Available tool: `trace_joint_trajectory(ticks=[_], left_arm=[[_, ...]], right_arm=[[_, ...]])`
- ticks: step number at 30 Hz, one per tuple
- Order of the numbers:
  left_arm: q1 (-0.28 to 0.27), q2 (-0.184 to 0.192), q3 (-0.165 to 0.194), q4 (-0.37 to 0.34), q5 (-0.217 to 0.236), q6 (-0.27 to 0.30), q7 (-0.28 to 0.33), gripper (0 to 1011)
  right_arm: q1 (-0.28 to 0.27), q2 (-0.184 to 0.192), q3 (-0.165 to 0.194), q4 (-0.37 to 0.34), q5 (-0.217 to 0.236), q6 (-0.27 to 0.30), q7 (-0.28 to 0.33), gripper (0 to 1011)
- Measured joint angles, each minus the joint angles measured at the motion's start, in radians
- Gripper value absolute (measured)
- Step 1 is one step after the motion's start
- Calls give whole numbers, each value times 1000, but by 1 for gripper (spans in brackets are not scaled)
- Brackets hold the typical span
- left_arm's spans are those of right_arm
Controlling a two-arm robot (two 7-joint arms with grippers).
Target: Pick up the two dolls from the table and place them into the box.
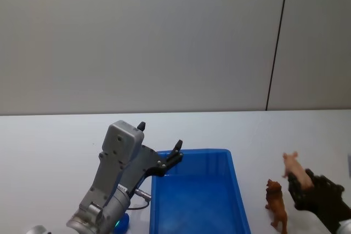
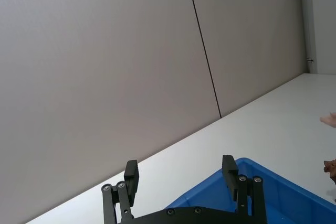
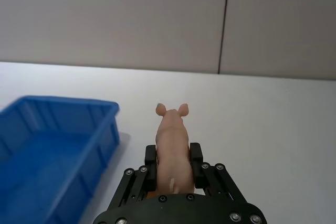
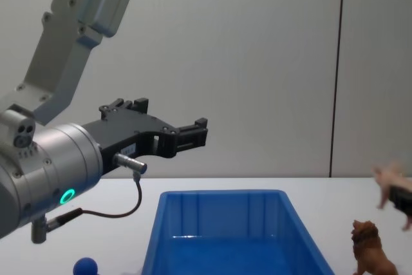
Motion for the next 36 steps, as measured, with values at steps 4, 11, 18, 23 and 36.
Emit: trace_joint_trajectory(ticks=[4,11,18,23,36], left_arm=[[0,0,0,0,0,0,0,1001],[0,0,0,0,0,0,0,1001],[0,0,0,0,0,0,0,1001],[0,0,0,0,0,0,0,1001],[0,0,0,0,0,0,0,1001]], right_arm=[[13,-11,-8,-18,-2,2,29,361],[44,-40,-29,-29,-5,16,90,361],[85,-83,-62,-11,-12,42,171,361],[107,-106,-79,11,-17,56,205,362],[155,-152,-108,74,-30,90,241,771]])
